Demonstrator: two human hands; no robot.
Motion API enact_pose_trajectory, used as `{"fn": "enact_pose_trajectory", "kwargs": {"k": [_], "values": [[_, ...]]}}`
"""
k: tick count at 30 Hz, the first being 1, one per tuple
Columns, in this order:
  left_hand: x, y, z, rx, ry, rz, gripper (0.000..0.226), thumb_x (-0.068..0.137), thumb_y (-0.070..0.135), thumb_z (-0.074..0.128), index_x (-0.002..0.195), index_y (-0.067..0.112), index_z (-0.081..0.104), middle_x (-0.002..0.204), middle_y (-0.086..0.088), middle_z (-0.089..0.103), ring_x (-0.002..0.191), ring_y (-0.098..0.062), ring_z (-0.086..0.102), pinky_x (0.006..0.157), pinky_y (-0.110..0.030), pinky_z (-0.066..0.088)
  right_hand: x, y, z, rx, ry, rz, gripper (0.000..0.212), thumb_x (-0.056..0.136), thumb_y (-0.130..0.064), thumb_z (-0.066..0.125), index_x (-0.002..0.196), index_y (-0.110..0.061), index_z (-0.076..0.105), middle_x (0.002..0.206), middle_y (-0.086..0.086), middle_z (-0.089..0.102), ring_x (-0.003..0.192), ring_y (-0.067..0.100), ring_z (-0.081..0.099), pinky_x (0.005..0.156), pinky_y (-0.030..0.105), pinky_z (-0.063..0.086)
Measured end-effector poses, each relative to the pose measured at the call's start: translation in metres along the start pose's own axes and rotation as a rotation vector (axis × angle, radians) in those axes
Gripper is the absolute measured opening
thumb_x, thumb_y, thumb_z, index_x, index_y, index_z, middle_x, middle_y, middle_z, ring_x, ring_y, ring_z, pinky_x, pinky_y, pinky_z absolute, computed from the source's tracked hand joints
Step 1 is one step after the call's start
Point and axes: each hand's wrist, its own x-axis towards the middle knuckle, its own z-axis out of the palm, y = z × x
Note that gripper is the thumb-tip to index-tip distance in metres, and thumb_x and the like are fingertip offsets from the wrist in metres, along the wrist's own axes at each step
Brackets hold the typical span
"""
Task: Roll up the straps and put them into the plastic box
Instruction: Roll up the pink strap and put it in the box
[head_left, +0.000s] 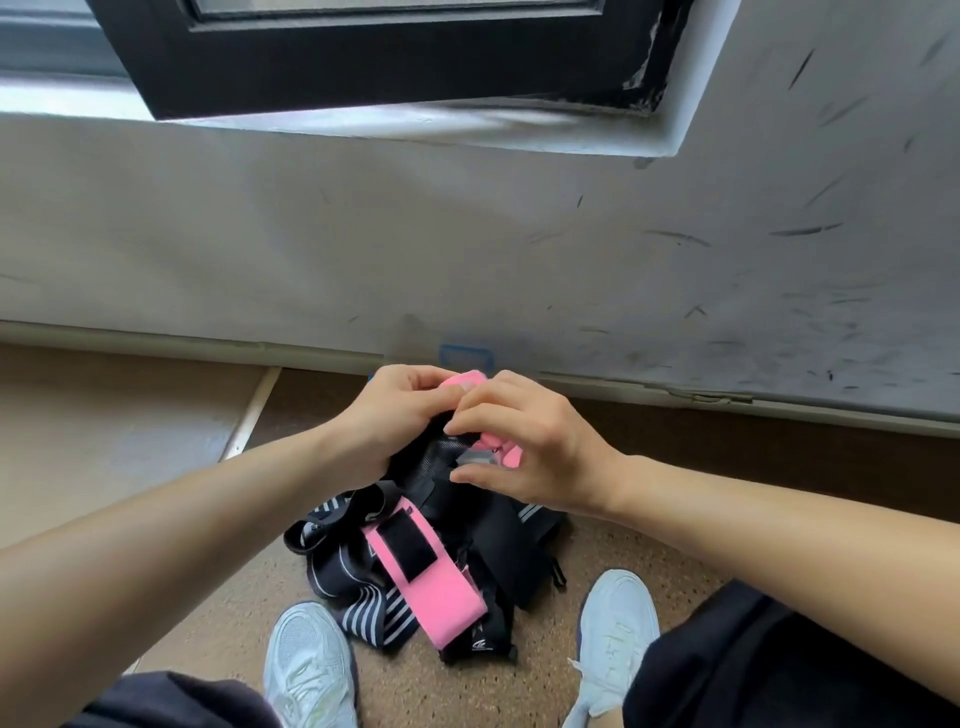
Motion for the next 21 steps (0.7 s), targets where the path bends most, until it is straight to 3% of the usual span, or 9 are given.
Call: {"fn": "enact_pose_trajectory", "kwargs": {"k": [3,5,8,10,12,14,17,20,21], "values": [[-0.003,0.003,0.003,-0.059,-0.053,-0.011,0.025,0.097,0.028,0.070,0.111,0.010,0.079,0.097,-0.015,0.078,0.084,-0.023,0.072,0.075,-0.034,0.059,0.000,0.004,0.000,-0.105,0.044,-0.123,0.014,0.088,-0.013,0.081,0.092,0.001,0.076,0.092,0.013,0.070,0.091,0.025,0.058,0.105,0.018,0.033],[-0.005,0.004,0.002,-0.110,-0.087,-0.027,0.025,0.097,0.025,0.068,0.112,0.008,0.078,0.098,-0.015,0.077,0.086,-0.023,0.073,0.074,-0.033,0.060,0.000,0.006,0.000,-0.155,0.065,-0.164,0.009,0.089,-0.009,0.078,0.090,0.000,0.077,0.089,0.013,0.070,0.086,0.029,0.059,0.099,0.022,0.040],[-0.006,0.007,-0.002,-0.153,-0.155,-0.050,0.025,0.100,0.017,0.063,0.119,0.005,0.075,0.107,-0.018,0.077,0.093,-0.025,0.074,0.079,-0.032,0.061,0.001,0.009,-0.001,-0.181,0.080,-0.183,0.007,0.091,-0.007,0.076,0.092,0.000,0.077,0.089,0.013,0.070,0.079,0.034,0.060,0.083,0.036,0.050],[-0.005,0.009,-0.007,-0.134,-0.191,-0.048,0.027,0.101,0.015,0.060,0.120,0.002,0.073,0.111,-0.020,0.075,0.097,-0.027,0.073,0.082,-0.033,0.061,0.003,0.012,-0.003,-0.162,0.074,-0.180,0.011,0.094,-0.008,0.072,0.092,0.001,0.077,0.091,0.013,0.071,0.078,0.035,0.061,0.080,0.037,0.052],[-0.004,0.011,-0.013,-0.099,-0.184,-0.054,0.028,0.102,0.018,0.058,0.120,0.001,0.072,0.106,-0.017,0.076,0.090,-0.024,0.074,0.073,-0.028,0.060,0.002,0.016,-0.005,-0.107,0.066,-0.120,0.013,0.095,-0.010,0.071,0.090,0.002,0.076,0.092,0.012,0.072,0.081,0.032,0.062,0.079,0.035,0.053],[-0.001,0.008,-0.023,-0.021,-0.092,-0.093,0.030,0.103,0.029,0.058,0.119,0.008,0.072,0.100,-0.011,0.078,0.081,-0.020,0.074,0.062,-0.024,0.060,0.003,0.015,-0.005,0.033,0.085,0.077,0.013,0.091,-0.014,0.075,0.086,-0.001,0.076,0.091,0.008,0.075,0.082,0.023,0.066,0.078,0.030,0.053],[0.006,-0.014,-0.040,0.124,0.036,-0.147,0.029,0.105,0.039,0.053,0.114,0.017,0.069,0.097,-0.007,0.079,0.078,-0.018,0.073,0.059,-0.023,0.057,0.006,0.014,-0.007,0.369,-0.021,0.590,0.018,0.089,-0.018,0.077,0.076,-0.012,0.067,0.070,-0.006,0.066,0.065,0.000,0.055,0.066,0.017,0.045],[0.011,-0.056,-0.055,0.304,0.092,-0.201,0.027,0.107,0.035,0.052,0.110,0.015,0.069,0.092,-0.011,0.076,0.071,-0.019,0.065,0.061,-0.028,0.052,0.003,0.031,-0.006,0.480,-0.191,0.802,0.026,0.092,-0.018,0.076,0.075,-0.005,0.062,0.067,-0.001,0.058,0.062,0.006,0.049,0.062,0.023,0.042],[0.014,-0.072,-0.062,0.465,0.086,-0.184,0.024,0.105,0.034,0.055,0.108,0.016,0.071,0.092,-0.008,0.076,0.072,-0.018,0.065,0.065,-0.032,0.053,0.001,0.037,-0.005,0.495,-0.249,0.860,0.025,0.092,-0.018,0.076,0.077,-0.003,0.063,0.068,0.001,0.059,0.063,0.009,0.049,0.062,0.025,0.041]]}}
